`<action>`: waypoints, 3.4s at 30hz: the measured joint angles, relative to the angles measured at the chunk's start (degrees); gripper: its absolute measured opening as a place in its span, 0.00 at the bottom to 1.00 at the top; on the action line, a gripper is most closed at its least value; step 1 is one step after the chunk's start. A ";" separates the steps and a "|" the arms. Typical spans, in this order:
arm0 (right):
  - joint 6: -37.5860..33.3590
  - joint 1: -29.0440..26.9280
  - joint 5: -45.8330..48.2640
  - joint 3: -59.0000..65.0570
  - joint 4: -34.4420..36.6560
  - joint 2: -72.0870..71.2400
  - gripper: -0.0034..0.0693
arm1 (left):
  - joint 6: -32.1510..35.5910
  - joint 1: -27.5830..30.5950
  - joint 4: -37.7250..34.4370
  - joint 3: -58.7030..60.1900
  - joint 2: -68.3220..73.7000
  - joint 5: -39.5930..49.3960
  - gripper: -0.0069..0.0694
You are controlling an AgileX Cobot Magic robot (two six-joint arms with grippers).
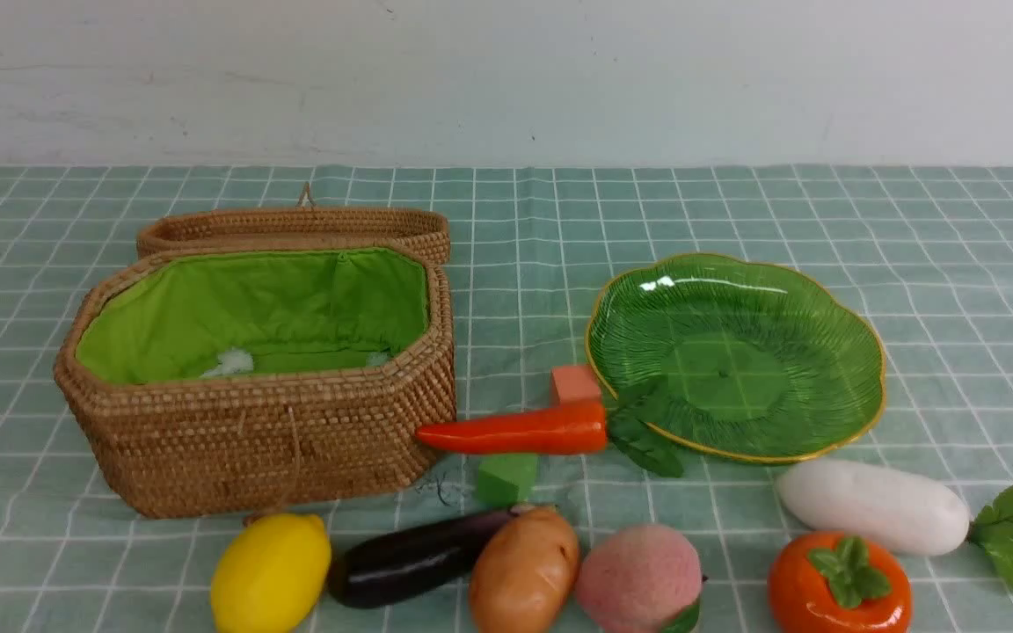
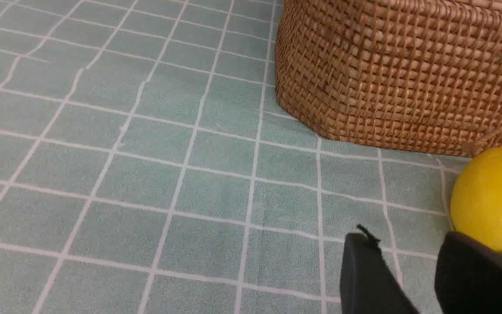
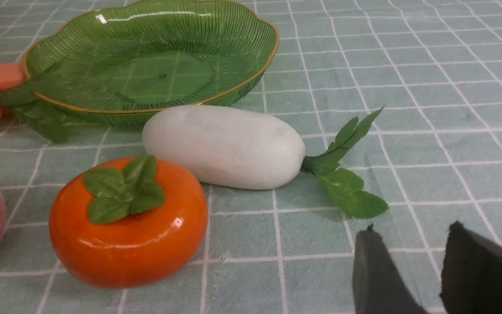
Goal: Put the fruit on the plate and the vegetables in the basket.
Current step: Grab a lemon with your left arm and place it on the plate on the right
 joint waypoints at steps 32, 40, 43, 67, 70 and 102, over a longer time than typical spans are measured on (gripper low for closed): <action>0.00 -0.05 0.39 0.00 -8.12 0.00 0.38 | -0.22 0.00 0.21 0.05 0.00 -1.49 0.40; 0.00 -0.05 0.48 0.00 -10.17 0.00 0.38 | -4.03 0.00 -2.69 0.05 0.00 -25.53 0.40; 0.00 -0.05 0.48 0.00 -10.34 0.00 0.38 | -3.93 0.00 -2.97 0.05 0.00 -33.74 0.40; 0.00 -0.05 0.50 0.00 -10.41 0.00 0.38 | -3.69 -3.12 1.55 -44.65 30.15 6.21 0.40; 0.00 -0.05 0.50 0.00 -10.41 0.00 0.38 | -3.82 -5.16 1.42 -43.35 30.47 6.20 0.40; 0.00 -0.05 0.55 0.00 -10.41 0.00 0.38 | 1.99 -16.01 -4.51 -46.93 61.98 33.75 0.60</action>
